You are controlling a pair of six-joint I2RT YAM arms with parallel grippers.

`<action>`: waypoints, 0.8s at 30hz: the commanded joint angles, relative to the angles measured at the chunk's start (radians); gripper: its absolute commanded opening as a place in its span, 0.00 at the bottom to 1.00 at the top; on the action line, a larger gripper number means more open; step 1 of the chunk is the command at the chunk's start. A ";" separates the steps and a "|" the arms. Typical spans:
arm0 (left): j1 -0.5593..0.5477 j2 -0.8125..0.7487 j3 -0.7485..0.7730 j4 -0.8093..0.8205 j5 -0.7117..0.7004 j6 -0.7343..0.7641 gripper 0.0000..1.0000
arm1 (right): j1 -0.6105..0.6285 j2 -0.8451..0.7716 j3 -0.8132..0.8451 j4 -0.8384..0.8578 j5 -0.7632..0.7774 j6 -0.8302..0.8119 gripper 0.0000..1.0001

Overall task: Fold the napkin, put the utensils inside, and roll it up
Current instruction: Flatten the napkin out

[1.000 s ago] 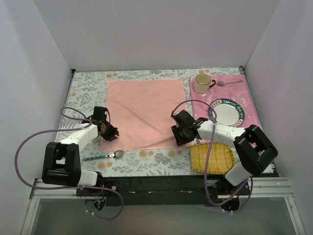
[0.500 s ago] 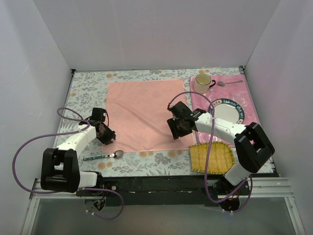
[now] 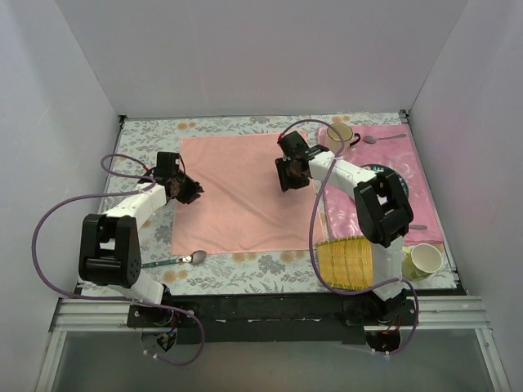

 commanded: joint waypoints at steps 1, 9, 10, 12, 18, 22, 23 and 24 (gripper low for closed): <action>0.004 0.018 0.047 0.085 0.078 -0.027 0.21 | -0.085 0.072 0.127 0.088 -0.021 0.000 0.47; 0.004 -0.034 -0.043 0.043 0.046 -0.027 0.21 | -0.130 0.176 0.236 0.174 -0.112 -0.027 0.25; 0.004 -0.034 -0.046 0.026 0.037 -0.027 0.21 | -0.132 0.188 0.237 0.187 -0.123 -0.029 0.23; 0.004 -0.016 -0.039 -0.006 0.017 -0.013 0.21 | -0.135 0.211 0.244 0.220 -0.151 -0.031 0.20; 0.004 0.044 0.056 -0.133 0.059 0.016 0.24 | -0.150 0.300 0.314 0.203 -0.135 -0.058 0.20; 0.004 0.022 0.050 -0.155 0.066 0.007 0.25 | -0.165 0.357 0.371 0.145 -0.101 -0.092 0.21; 0.004 0.021 0.047 -0.158 0.061 0.006 0.25 | -0.171 0.371 0.386 0.129 -0.095 -0.106 0.21; 0.004 0.016 0.044 -0.162 0.056 0.004 0.26 | -0.173 0.398 0.406 0.113 -0.080 -0.109 0.21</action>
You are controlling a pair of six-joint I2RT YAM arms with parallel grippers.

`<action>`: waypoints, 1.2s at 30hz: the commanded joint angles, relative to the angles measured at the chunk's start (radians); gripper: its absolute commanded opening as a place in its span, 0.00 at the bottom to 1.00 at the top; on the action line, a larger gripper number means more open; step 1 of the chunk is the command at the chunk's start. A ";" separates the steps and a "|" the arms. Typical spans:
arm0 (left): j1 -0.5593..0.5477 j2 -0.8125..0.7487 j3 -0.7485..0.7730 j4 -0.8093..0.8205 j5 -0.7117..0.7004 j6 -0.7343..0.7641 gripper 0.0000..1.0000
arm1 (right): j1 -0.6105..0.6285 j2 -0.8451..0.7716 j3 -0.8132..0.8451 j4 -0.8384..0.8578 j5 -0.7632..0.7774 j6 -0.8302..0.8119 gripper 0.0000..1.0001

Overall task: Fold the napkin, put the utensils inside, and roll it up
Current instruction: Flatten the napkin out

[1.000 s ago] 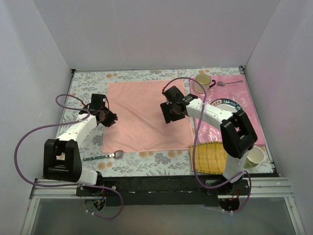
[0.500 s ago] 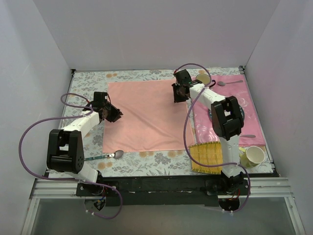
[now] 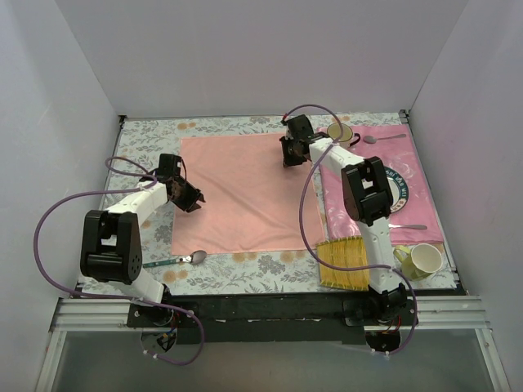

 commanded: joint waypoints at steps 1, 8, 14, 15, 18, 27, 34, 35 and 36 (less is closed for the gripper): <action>0.002 -0.040 0.023 -0.055 0.000 0.006 0.26 | -0.021 0.082 0.101 -0.080 0.044 -0.052 0.22; 0.004 -0.013 0.072 -0.078 -0.020 0.010 0.27 | -0.035 0.162 0.195 -0.092 0.037 -0.068 0.22; 0.004 -0.061 0.136 -0.148 -0.043 -0.004 0.30 | -0.038 0.183 0.269 -0.134 0.037 -0.077 0.24; 0.004 -0.077 0.141 -0.174 -0.049 -0.007 0.31 | -0.036 0.169 0.278 -0.150 0.015 -0.072 0.24; 0.004 -0.152 0.146 -0.229 -0.066 -0.013 0.34 | -0.016 0.122 0.336 -0.250 0.036 -0.060 0.33; 0.005 -0.549 0.136 -0.541 -0.197 -0.108 0.44 | 0.233 -0.179 0.189 -0.408 0.077 -0.058 0.63; 0.007 -0.726 0.308 -0.800 -0.316 -0.174 0.55 | 0.571 -0.164 0.209 -0.428 0.063 -0.016 0.59; 0.007 -0.740 0.332 -0.835 -0.335 -0.185 0.57 | 0.594 -0.127 0.264 -0.446 0.066 0.001 0.59; 0.007 -0.755 0.369 -0.848 -0.345 -0.203 0.58 | 0.616 -0.109 0.290 -0.453 0.064 0.018 0.59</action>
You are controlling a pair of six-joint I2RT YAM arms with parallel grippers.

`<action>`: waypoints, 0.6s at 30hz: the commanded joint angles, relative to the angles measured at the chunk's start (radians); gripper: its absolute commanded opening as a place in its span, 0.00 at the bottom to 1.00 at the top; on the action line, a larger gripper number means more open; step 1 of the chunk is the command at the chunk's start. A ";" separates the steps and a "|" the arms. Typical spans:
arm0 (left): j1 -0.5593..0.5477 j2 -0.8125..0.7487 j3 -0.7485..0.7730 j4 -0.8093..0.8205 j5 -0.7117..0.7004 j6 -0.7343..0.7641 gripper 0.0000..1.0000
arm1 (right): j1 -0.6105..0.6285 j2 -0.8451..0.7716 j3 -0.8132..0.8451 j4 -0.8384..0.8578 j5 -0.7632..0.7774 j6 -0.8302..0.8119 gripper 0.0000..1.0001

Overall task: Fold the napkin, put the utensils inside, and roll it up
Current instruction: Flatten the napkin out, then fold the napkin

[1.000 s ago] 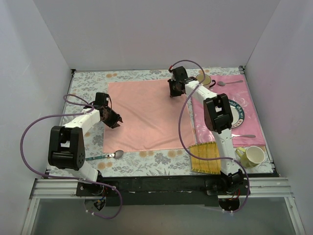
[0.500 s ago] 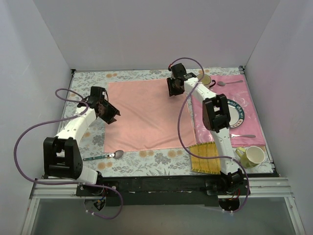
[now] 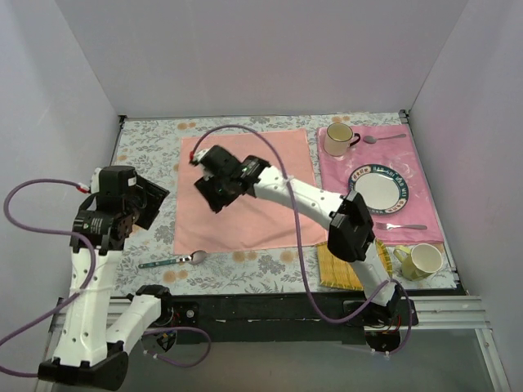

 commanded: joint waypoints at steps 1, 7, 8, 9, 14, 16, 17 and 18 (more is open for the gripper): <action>0.007 -0.074 0.125 -0.188 -0.108 -0.075 0.61 | 0.117 0.085 0.120 -0.074 0.006 0.057 0.59; 0.007 -0.162 0.234 -0.159 -0.137 -0.042 0.72 | 0.236 0.160 0.161 0.012 0.026 0.040 0.59; 0.007 -0.171 0.248 -0.147 -0.137 -0.037 0.72 | 0.246 0.177 0.161 0.023 0.025 0.035 0.59; 0.007 -0.185 0.257 -0.147 -0.140 -0.032 0.73 | 0.255 0.189 0.167 0.030 0.032 0.029 0.59; 0.007 -0.223 0.275 -0.145 -0.099 -0.019 0.73 | 0.290 0.263 0.227 0.084 0.049 0.005 0.63; 0.007 -0.234 0.275 -0.150 -0.073 -0.023 0.72 | 0.297 0.276 0.236 0.128 0.047 0.002 0.64; 0.007 -0.239 0.277 -0.153 -0.064 -0.025 0.72 | 0.298 0.286 0.240 0.145 0.048 -0.001 0.64; 0.007 -0.240 0.282 -0.155 -0.060 -0.026 0.72 | 0.303 0.292 0.244 0.161 0.048 -0.003 0.62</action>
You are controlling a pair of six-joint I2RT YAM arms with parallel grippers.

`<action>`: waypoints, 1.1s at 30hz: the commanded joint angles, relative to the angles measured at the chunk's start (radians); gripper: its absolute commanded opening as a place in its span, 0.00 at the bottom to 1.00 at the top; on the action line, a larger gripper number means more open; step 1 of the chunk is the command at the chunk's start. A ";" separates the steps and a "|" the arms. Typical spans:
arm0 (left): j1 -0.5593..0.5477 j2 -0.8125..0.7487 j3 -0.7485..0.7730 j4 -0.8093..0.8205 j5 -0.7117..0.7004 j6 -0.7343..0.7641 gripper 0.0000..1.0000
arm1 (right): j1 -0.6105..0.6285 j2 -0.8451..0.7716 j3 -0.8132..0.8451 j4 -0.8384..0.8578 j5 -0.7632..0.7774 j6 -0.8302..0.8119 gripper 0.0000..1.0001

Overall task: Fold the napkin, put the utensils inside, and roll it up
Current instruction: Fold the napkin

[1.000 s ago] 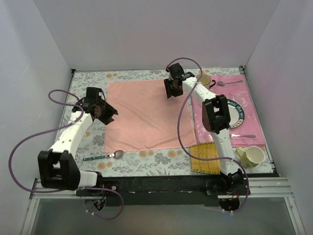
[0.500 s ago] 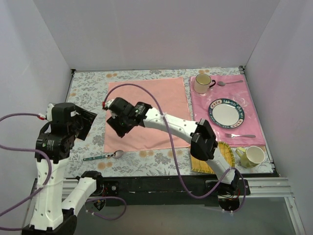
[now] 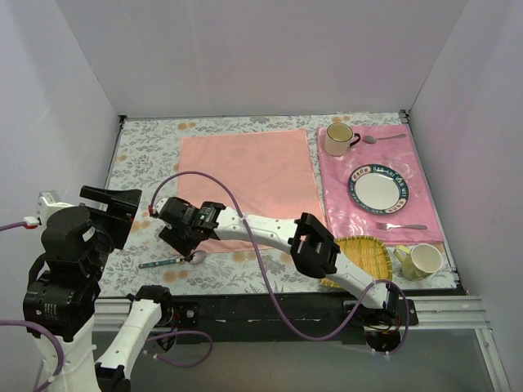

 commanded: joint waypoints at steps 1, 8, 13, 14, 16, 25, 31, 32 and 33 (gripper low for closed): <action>0.007 -0.002 0.021 -0.023 0.042 0.012 0.72 | 0.015 0.026 0.071 0.122 0.018 -0.018 0.57; 0.007 0.010 0.038 -0.037 0.053 0.050 0.72 | 0.040 0.090 0.131 0.204 0.051 -0.064 0.45; 0.007 0.017 0.042 -0.033 0.065 0.061 0.72 | 0.041 0.123 0.142 0.216 0.057 -0.084 0.45; 0.007 0.018 0.042 -0.030 0.068 0.061 0.72 | 0.041 0.130 0.142 0.214 0.055 -0.087 0.46; 0.007 0.021 0.042 -0.027 0.073 0.061 0.72 | 0.046 0.136 0.142 0.210 0.055 -0.092 0.47; 0.007 0.030 0.042 -0.012 0.078 0.076 0.72 | 0.067 0.169 0.137 0.197 0.090 -0.138 0.50; 0.007 0.029 0.036 -0.018 0.076 0.078 0.72 | 0.089 0.167 0.097 0.179 0.119 -0.151 0.50; 0.007 0.027 0.034 -0.018 0.074 0.076 0.72 | 0.093 0.173 0.099 0.170 0.141 -0.156 0.50; 0.007 0.027 0.034 -0.020 0.074 0.076 0.72 | 0.096 0.179 0.097 0.152 0.150 -0.159 0.50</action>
